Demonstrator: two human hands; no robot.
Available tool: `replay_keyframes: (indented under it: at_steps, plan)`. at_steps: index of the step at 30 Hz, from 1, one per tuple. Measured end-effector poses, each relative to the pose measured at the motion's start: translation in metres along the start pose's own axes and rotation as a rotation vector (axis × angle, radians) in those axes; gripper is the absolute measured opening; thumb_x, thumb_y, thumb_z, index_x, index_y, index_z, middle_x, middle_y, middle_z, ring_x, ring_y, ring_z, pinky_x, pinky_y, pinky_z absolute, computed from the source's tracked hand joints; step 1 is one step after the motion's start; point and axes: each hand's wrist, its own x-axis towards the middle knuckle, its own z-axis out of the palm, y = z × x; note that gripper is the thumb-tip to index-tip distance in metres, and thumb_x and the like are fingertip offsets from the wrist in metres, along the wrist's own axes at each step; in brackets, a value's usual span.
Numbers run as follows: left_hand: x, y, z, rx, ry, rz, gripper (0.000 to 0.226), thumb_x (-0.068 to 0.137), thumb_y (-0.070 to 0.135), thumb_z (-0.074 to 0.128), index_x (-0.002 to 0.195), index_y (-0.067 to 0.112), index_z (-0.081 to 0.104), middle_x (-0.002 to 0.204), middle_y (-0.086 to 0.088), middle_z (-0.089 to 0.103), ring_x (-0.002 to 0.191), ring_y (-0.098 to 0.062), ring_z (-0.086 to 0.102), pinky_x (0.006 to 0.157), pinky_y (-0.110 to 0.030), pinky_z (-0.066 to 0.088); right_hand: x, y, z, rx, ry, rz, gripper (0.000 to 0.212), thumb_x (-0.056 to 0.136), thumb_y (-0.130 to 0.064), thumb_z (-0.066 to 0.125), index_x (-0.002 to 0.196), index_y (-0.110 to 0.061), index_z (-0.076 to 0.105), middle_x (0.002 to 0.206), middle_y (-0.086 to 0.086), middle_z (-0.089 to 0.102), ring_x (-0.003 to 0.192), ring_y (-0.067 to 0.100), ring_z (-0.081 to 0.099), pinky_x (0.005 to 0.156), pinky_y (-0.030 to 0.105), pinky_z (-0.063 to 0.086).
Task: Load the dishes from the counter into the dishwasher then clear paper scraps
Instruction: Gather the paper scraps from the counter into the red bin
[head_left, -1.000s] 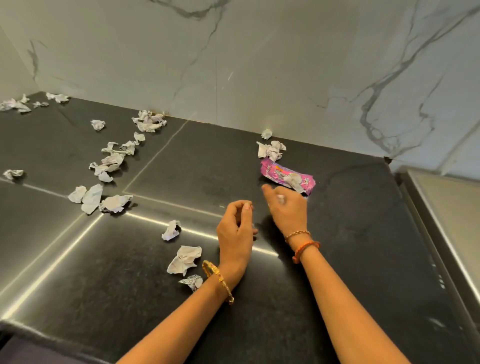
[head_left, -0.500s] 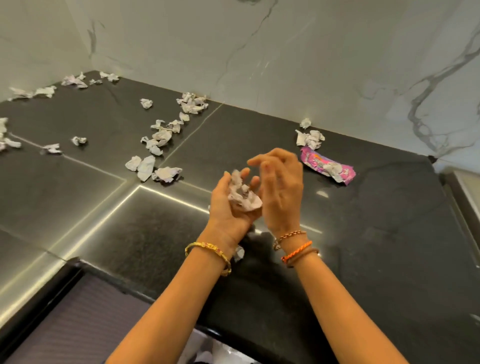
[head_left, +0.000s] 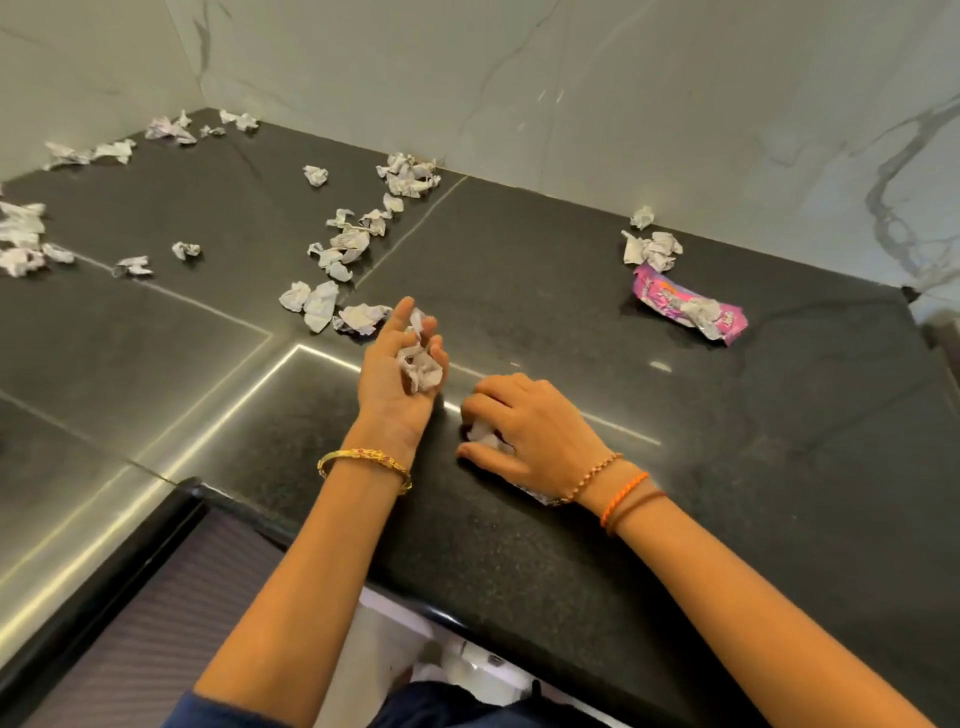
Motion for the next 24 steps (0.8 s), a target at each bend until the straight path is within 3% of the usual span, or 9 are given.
replay_keyframes:
  at_steps: [3,6,9,11,14,18,20,22,24]
  plan:
    - [-0.001,-0.009,0.006,-0.024,-0.008,-0.058,0.029,0.092,0.005,0.031,0.081,0.012,0.058,0.077,-0.004,0.057,0.064,-0.014,0.055,0.048,-0.015,0.049,-0.029,0.007,-0.005,-0.117,0.097,-0.037,0.037,0.081,-0.045,0.046,0.067,-0.015,0.06,0.065,0.003,0.058,0.057,0.021,0.056,0.043,0.024,0.04]
    - [-0.005,-0.024,0.014,0.005,-0.033,-0.15,0.027,0.09,0.013,0.036,0.074,0.01,0.058,0.068,-0.003,0.063,0.069,-0.017,0.056,0.051,-0.018,0.051,-0.048,0.019,-0.01,-0.068,0.23,0.166,0.04,0.081,-0.042,0.048,0.054,-0.013,0.053,0.046,0.002,0.052,0.042,0.019,0.052,0.042,0.024,0.03]
    - [-0.008,-0.05,0.024,0.099,-0.1,-0.244,0.027,0.091,0.02,0.04,0.073,0.011,0.058,0.065,-0.002,0.064,0.071,-0.017,0.057,0.056,-0.021,0.053,-0.046,0.034,-0.022,0.215,0.436,0.589,0.045,0.083,-0.04,0.051,0.049,-0.011,0.05,0.041,-0.001,0.042,0.042,0.011,0.044,0.046,0.021,0.028]
    - [-0.01,-0.068,0.032,0.138,-0.14,-0.3,0.028,0.092,0.024,0.04,0.075,0.011,0.058,0.074,-0.003,0.061,0.073,-0.018,0.057,0.06,-0.023,0.052,-0.041,0.042,-0.029,0.498,0.61,0.834,0.051,0.088,-0.028,0.057,0.043,-0.015,0.036,0.04,-0.005,0.031,0.041,0.007,0.034,0.043,0.014,0.025]
    - [-0.009,-0.089,0.044,0.117,-0.179,-0.37,0.03,0.094,0.026,0.038,0.077,0.011,0.058,0.08,-0.005,0.059,0.075,-0.019,0.058,0.062,-0.024,0.053,-0.035,0.052,-0.036,0.876,0.892,1.036,0.055,0.09,-0.016,0.057,0.043,-0.017,0.028,0.037,-0.012,0.026,0.04,0.002,0.024,0.042,0.018,0.025]
    - [-0.011,-0.109,0.061,0.081,-0.247,-0.517,0.036,0.094,0.03,0.035,0.079,0.008,0.06,0.073,-0.008,0.065,0.07,-0.02,0.063,0.071,-0.032,0.05,-0.022,0.055,-0.053,0.567,0.962,0.901,0.049,0.088,-0.026,0.059,0.045,-0.025,0.035,0.037,-0.012,0.037,0.04,0.002,0.034,0.046,0.012,0.026]
    - [-0.011,-0.118,0.07,0.059,-0.266,-0.565,0.044,0.095,0.029,0.034,0.071,0.006,0.063,0.065,-0.009,0.065,0.059,-0.018,0.065,0.06,-0.026,0.053,-0.011,0.052,-0.059,0.3,0.815,0.771,0.032,0.086,-0.04,0.052,0.056,-0.028,0.053,0.049,-0.014,0.053,0.05,0.001,0.049,0.05,0.014,0.034]
    - [-0.004,-0.126,0.078,-0.04,-0.248,-0.569,0.051,0.096,0.027,0.036,0.06,0.005,0.065,0.055,-0.008,0.064,0.046,-0.017,0.064,0.045,-0.021,0.054,-0.007,0.059,-0.052,-0.049,0.619,0.622,0.033,0.085,-0.043,0.045,0.073,-0.024,0.067,0.067,-0.005,0.064,0.065,0.015,0.06,0.059,0.026,0.042]
    - [0.004,-0.129,0.083,-0.098,-0.251,-0.549,0.045,0.095,0.028,0.037,0.071,0.004,0.067,0.064,-0.009,0.067,0.053,-0.018,0.067,0.052,-0.025,0.055,-0.011,0.072,-0.042,-0.224,0.531,0.555,0.032,0.083,-0.039,0.044,0.078,-0.025,0.072,0.085,0.003,0.066,0.08,0.026,0.06,0.07,0.036,0.042]
